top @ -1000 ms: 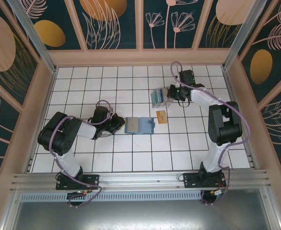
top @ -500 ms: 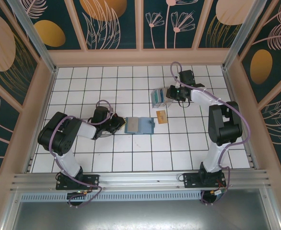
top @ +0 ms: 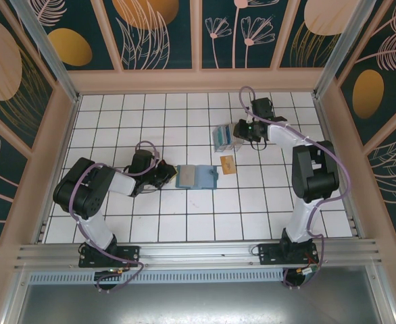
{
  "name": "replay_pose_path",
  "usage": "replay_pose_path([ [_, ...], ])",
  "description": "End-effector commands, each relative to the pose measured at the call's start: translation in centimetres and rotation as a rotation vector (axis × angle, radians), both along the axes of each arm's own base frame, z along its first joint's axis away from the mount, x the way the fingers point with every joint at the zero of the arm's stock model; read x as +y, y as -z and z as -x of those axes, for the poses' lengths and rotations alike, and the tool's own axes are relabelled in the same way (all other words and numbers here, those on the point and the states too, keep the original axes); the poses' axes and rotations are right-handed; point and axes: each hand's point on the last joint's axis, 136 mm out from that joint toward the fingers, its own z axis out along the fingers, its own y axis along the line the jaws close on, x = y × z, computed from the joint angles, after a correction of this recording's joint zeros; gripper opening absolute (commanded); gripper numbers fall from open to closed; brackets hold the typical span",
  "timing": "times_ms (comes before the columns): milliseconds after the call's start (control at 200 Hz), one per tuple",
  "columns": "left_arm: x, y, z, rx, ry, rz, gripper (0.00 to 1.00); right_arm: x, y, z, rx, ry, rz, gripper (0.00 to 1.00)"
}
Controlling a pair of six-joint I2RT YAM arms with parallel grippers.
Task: Put the credit cards into the card holder
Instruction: Pick up the credit card from the storage box.
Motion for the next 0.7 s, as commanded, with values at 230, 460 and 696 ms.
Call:
replay_pose_path([
  [230, 0.3, 2.2, 0.9, 0.048, 0.011, -0.057, 0.0, 0.3, -0.8, -0.4, -0.019, -0.01, 0.006, 0.03],
  [460, 0.2, 2.1, 0.8, 0.047, 0.012, -0.052, 0.0, 0.0, -1.7, -0.3, -0.043, -0.003, 0.014, 0.0],
  [696, 0.2, 2.2, 0.9, 0.047, 0.015, -0.055, 0.0, -0.5, -2.9, -0.1, -0.077, 0.011, 0.031, 0.0],
])
